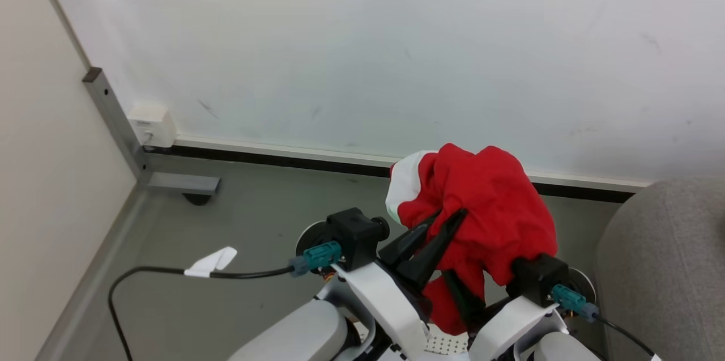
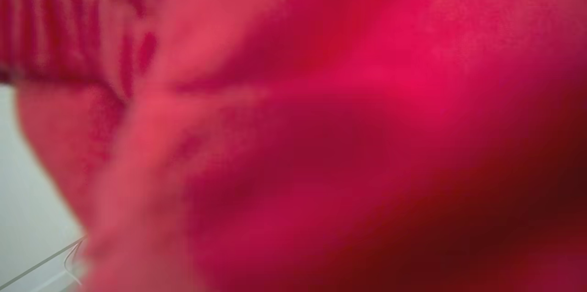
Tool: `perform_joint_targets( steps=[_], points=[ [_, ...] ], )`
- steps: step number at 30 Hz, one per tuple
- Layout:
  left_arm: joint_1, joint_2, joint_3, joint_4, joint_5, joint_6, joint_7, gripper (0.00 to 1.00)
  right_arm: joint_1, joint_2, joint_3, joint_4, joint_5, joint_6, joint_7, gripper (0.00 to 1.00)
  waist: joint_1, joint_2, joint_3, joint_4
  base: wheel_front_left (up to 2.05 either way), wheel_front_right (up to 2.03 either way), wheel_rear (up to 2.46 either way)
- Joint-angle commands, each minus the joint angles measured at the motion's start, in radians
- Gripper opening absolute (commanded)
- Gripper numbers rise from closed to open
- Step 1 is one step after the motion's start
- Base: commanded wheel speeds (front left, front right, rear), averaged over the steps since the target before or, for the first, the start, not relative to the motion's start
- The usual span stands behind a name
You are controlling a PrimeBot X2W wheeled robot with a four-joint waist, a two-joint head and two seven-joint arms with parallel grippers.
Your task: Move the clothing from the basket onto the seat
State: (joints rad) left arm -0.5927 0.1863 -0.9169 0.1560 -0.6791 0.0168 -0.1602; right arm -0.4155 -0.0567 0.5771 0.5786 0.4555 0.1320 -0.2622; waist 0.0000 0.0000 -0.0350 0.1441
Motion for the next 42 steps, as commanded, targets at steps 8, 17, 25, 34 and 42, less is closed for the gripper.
perform_joint_targets(
  steps=[8,17,25,34,42],
  points=[
    [0.016,0.008,0.008,0.018,-0.012,0.006,-0.018,0.0,0.001,0.004,-0.004,-0.033,-0.005,-0.003,-0.003,0.0,0.0,0.0,0.001,0.011,0.0,0.0,0.0],
    [0.034,0.019,0.018,0.029,-0.018,0.02,-0.032,1.0,0.027,-0.015,-0.06,-0.088,-0.02,-0.003,-0.003,0.0,0.0,0.0,0.006,-0.028,0.0,0.0,0.0],
    [0.072,0.053,0.023,0.001,-0.002,0.025,-0.064,1.0,0.034,-0.074,-0.166,-0.153,-0.048,-0.002,-0.003,0.0,0.0,0.0,0.029,-0.116,0.0,0.0,0.0],
    [0.089,0.079,0.01,-0.029,0.035,0.024,-0.084,1.0,0.07,-0.133,-0.282,-0.246,-0.03,-0.002,-0.004,0.0,0.0,0.0,0.079,-0.327,0.0,0.0,0.0],
    [0.069,0.09,-0.019,-0.025,0.085,0.011,-0.089,1.0,0.114,-0.162,-0.393,-0.338,-0.022,-0.003,-0.003,0.0,0.0,0.0,0.122,-0.523,0.0,0.0,0.0]
  ],
)
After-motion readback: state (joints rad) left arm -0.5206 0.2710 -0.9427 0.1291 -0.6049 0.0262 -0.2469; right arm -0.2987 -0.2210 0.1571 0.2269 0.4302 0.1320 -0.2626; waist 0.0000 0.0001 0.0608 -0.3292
